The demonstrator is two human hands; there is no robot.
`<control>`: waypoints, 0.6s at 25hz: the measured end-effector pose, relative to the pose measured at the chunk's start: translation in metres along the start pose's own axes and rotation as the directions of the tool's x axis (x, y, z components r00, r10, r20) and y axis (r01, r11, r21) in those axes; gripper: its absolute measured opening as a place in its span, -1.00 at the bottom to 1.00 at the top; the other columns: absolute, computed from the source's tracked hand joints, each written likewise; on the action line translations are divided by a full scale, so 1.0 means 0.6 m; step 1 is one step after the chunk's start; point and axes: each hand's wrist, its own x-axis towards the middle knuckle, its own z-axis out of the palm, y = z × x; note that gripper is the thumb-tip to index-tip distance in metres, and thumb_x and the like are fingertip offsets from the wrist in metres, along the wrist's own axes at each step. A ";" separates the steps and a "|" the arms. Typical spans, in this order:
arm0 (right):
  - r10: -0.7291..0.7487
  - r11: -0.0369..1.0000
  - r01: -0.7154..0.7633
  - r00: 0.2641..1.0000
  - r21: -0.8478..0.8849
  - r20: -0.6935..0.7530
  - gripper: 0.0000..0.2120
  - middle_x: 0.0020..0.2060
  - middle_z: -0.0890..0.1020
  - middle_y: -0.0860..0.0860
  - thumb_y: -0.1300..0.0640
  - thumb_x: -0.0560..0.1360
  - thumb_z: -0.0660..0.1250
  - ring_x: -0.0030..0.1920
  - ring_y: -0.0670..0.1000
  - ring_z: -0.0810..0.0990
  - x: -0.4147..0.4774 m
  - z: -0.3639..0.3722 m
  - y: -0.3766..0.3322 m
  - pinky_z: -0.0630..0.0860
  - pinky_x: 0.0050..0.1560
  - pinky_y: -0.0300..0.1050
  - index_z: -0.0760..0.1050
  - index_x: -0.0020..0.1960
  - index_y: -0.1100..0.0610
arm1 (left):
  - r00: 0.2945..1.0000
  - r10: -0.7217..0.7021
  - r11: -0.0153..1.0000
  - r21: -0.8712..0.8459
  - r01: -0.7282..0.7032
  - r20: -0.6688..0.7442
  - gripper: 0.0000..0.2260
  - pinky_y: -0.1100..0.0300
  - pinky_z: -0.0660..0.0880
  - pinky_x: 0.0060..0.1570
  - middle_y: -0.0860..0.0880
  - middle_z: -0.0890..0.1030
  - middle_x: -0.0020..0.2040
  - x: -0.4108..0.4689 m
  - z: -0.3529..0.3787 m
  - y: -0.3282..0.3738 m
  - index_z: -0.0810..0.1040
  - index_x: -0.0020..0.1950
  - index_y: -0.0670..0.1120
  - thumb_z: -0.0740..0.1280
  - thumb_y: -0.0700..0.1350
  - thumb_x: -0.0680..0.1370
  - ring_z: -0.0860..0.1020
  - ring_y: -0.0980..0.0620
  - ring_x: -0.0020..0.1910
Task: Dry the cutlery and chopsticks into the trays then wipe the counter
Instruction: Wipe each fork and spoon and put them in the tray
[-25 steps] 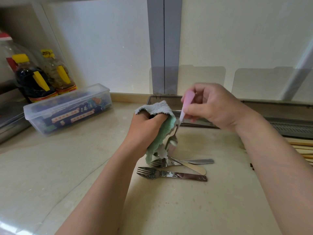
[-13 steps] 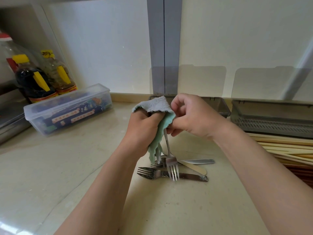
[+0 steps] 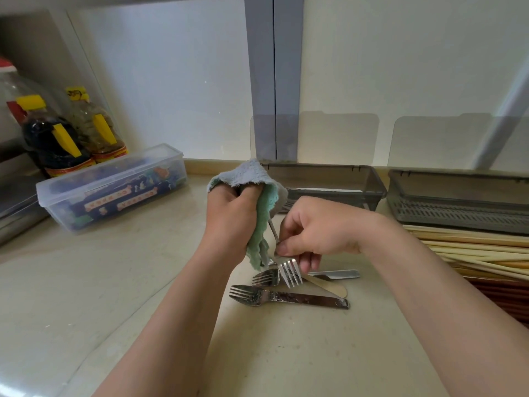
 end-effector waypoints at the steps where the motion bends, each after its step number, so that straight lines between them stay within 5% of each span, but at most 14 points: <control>1: -0.008 1.000 0.008 1.000 0.012 -0.026 -0.86 -0.36 0.65 0.10 0.25 0.57 0.40 -0.40 -0.03 0.63 0.001 0.001 0.001 0.60 -0.34 -0.16 0.63 -0.06 0.35 | 1.000 0.000 1.000 -0.010 -0.001 -0.011 -0.79 0.10 0.46 -0.32 -0.01 0.57 -0.42 0.000 0.000 0.001 0.60 -0.22 -0.13 0.32 -0.21 0.61 0.52 0.05 -0.44; 7: -0.076 0.995 0.080 0.993 0.050 -0.088 -0.84 -0.40 0.64 0.09 0.25 0.58 0.38 -0.42 -0.03 0.62 0.007 0.014 -0.010 0.59 -0.36 -0.18 0.63 -0.14 0.31 | 0.998 0.018 0.998 -0.052 -0.021 -0.053 -0.79 0.02 0.43 -0.27 -0.13 0.54 -0.31 0.004 -0.004 0.002 0.59 -0.21 -0.14 0.31 -0.17 0.62 0.48 -0.05 -0.31; 15: -0.046 0.967 0.100 0.973 0.234 -0.226 -0.84 -0.37 0.66 0.09 0.36 0.56 0.34 -0.35 0.09 0.67 0.001 -0.016 0.000 0.65 -0.29 -0.06 0.62 -0.17 0.25 | 0.980 0.045 0.988 0.133 -0.072 0.192 -0.86 0.11 0.54 -0.30 -0.14 0.65 -0.27 -0.015 0.010 -0.006 0.63 -0.14 -0.19 0.32 -0.24 0.58 0.61 0.01 -0.30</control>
